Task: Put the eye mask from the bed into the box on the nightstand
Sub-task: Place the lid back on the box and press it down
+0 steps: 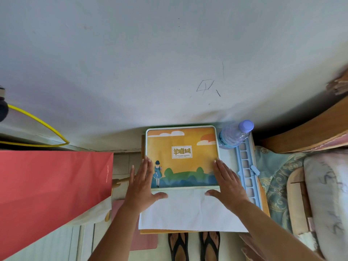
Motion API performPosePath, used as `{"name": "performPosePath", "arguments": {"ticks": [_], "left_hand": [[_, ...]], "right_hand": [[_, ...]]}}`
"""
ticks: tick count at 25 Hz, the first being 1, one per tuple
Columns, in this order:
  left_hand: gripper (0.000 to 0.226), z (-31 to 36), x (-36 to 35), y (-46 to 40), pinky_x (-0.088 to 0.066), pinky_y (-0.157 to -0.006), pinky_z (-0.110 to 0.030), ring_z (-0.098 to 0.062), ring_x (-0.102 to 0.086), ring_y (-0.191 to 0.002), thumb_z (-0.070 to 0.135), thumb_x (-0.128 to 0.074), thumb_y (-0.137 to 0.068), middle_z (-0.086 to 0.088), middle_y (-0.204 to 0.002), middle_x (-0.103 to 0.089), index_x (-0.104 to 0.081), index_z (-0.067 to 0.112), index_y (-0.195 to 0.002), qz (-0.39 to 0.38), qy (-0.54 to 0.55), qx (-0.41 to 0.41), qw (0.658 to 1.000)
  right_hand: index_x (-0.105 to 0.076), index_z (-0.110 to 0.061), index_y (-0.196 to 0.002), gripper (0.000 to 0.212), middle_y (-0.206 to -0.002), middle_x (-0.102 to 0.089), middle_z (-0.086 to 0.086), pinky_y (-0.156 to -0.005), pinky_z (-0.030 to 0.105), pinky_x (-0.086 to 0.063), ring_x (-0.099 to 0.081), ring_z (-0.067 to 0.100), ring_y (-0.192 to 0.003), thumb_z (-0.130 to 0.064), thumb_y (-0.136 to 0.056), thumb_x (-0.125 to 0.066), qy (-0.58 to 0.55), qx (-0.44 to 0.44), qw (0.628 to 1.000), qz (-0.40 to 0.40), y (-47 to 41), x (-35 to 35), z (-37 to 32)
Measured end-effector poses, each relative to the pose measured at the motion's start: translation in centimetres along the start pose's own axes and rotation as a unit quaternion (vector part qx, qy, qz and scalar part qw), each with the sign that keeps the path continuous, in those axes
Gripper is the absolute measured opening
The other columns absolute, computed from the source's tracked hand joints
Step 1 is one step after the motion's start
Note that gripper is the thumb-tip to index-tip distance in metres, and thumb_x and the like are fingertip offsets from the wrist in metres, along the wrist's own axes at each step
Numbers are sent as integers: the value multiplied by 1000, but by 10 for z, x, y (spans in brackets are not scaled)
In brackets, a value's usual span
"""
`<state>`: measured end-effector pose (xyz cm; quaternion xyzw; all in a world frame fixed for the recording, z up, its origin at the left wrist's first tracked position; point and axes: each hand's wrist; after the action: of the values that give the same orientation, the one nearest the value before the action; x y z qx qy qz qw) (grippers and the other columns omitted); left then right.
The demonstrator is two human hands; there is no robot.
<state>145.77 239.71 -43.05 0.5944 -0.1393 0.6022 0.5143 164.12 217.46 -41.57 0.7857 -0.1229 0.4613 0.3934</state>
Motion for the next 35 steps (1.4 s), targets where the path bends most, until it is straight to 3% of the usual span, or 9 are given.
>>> {"name": "performPosePath", "arguments": {"ticks": [5,11,17,20,23,26,28,31,35], "left_hand": [[119,-4,11,-6,35,-103,-29,-20,14,-144,71,-55,-69,0,-151,23,21,13,-140,-8,-40,-15,999],[113,-4,16,-12,28,-109,-27,-14,17,-141,53,-65,-74,4,-149,21,16,13,-142,-30,12,-6,999],[108,-2,25,-17,34,-100,-13,-35,-25,-141,28,-83,-61,-16,-152,-20,-17,-1,-142,-16,25,-35,999],[106,0,22,-26,34,-105,-25,-33,-5,-146,34,-74,-71,-12,-156,0,-2,7,-145,-46,-10,-17,999],[105,0,31,-27,1,-119,-45,-33,-8,-146,45,-72,-70,-13,-157,-2,-7,13,-146,-89,-83,-22,992],[107,14,49,-29,-40,-101,-59,-31,-63,-112,61,-86,-28,-14,-128,-62,-61,17,-122,-40,-166,-69,983],[121,14,60,-46,-20,-110,-60,-31,-49,-129,62,-84,-35,-17,-143,-46,-42,16,-138,-26,-153,-63,986],[150,13,68,-78,12,-113,-56,-31,22,-141,67,-77,-41,-13,-150,31,29,23,-137,-25,-141,-49,988],[158,6,65,-99,24,-105,-52,-31,38,-129,71,-77,-36,-16,-134,49,46,25,-124,-89,-182,-46,978]], "right_hand": [[6,-13,-151,99,-162,5,2,-120,30,-10,-4,17,-149,-54,-85,-55,0,-5,1000,10,-12,9,-5],[10,-6,-149,109,-161,7,11,-121,34,-8,-5,23,-149,-53,-80,-61,60,-5,998,-13,-23,12,-9],[14,-10,-148,104,-160,15,9,-118,25,5,4,19,-149,-43,-85,-61,21,24,997,-64,-27,17,8],[14,-12,-147,100,-160,13,10,-117,26,9,4,21,-149,-47,-86,-56,55,34,996,-55,-29,15,11],[9,-10,-149,102,-160,9,11,-120,29,3,-1,24,-149,-47,-83,-60,56,20,994,-88,-23,27,1],[-47,2,-135,104,-140,-47,26,-101,41,-46,-56,38,-121,-44,-51,-89,76,36,996,-1,-24,47,-13],[-49,7,-132,105,-138,-48,29,-98,42,-48,-55,39,-122,-48,-51,-87,62,26,996,52,-43,62,-23],[13,4,-146,131,-155,22,23,-120,41,-3,15,36,-146,-58,-68,-71,27,11,998,-49,-74,73,-39],[27,6,-141,149,-151,33,24,-119,44,2,25,38,-142,-57,-57,-80,68,-19,994,-86,-103,73,-48]]}}
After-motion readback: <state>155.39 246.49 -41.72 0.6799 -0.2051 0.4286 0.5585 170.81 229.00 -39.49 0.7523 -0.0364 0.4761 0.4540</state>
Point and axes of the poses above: each hand's wrist, its own y-axis away from the middle knuckle, its own x-axis out of the back of the hand, z = x × y
